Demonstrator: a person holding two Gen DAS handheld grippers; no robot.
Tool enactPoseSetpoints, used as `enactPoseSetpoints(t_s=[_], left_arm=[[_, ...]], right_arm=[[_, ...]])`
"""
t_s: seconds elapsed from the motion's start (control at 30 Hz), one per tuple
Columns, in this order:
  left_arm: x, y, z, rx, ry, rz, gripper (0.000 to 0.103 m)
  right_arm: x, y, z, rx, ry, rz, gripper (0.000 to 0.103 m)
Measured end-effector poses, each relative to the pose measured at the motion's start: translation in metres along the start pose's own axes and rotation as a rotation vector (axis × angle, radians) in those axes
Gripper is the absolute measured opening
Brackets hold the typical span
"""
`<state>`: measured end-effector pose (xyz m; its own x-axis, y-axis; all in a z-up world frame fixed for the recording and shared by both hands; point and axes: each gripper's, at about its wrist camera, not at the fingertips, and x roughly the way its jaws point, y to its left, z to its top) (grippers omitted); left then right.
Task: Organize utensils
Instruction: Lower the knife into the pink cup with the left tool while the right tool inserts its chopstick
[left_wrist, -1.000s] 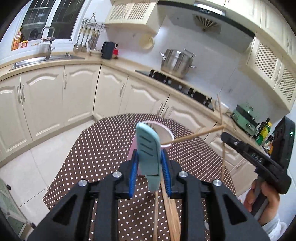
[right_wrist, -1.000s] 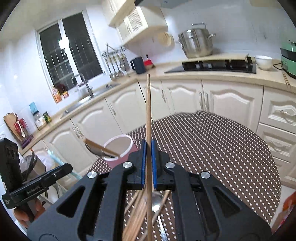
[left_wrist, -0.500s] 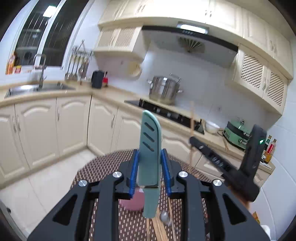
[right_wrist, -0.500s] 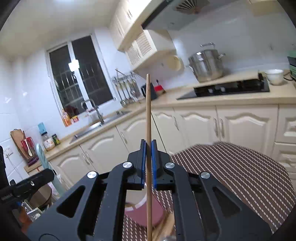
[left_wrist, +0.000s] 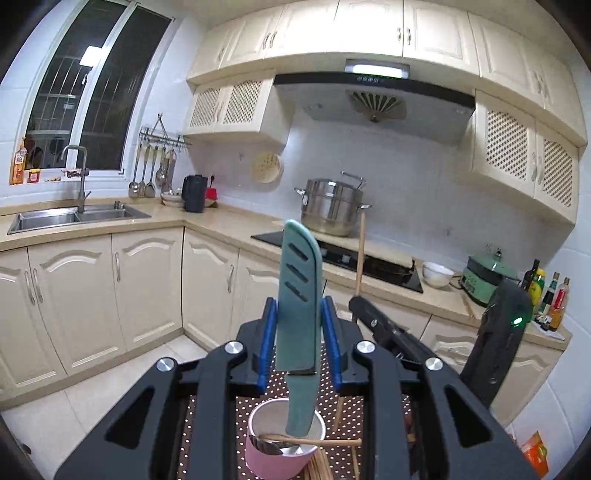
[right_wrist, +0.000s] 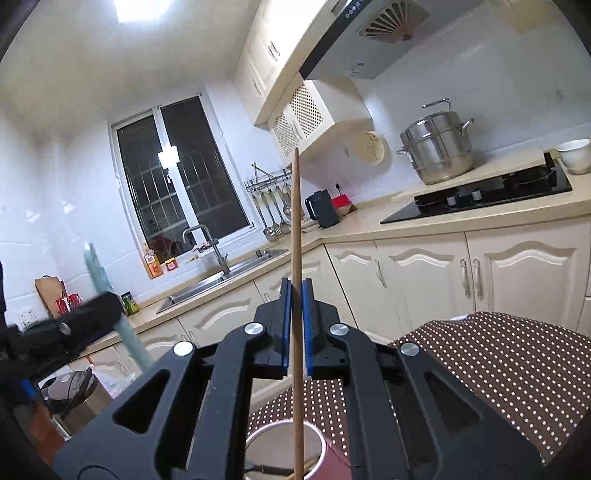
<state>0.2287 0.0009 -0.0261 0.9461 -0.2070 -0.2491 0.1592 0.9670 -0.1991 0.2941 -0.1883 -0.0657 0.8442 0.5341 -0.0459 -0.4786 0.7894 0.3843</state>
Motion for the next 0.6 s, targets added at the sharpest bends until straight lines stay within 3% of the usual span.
enactPoseSetpoints(t_s=[0.37,0.6], left_arm=[[0.031,0.012,-0.026,-0.008,0.085,0.016,0.024],[0.035,0.016,-0.036,-0.009,0.120,0.021,0.024]], right_arm=[[0.017,0.002,-0.016,-0.044,0.025,0.068,0.006],[0.008,-0.003,-0.018,-0.076,0.060,0.063,0.006]])
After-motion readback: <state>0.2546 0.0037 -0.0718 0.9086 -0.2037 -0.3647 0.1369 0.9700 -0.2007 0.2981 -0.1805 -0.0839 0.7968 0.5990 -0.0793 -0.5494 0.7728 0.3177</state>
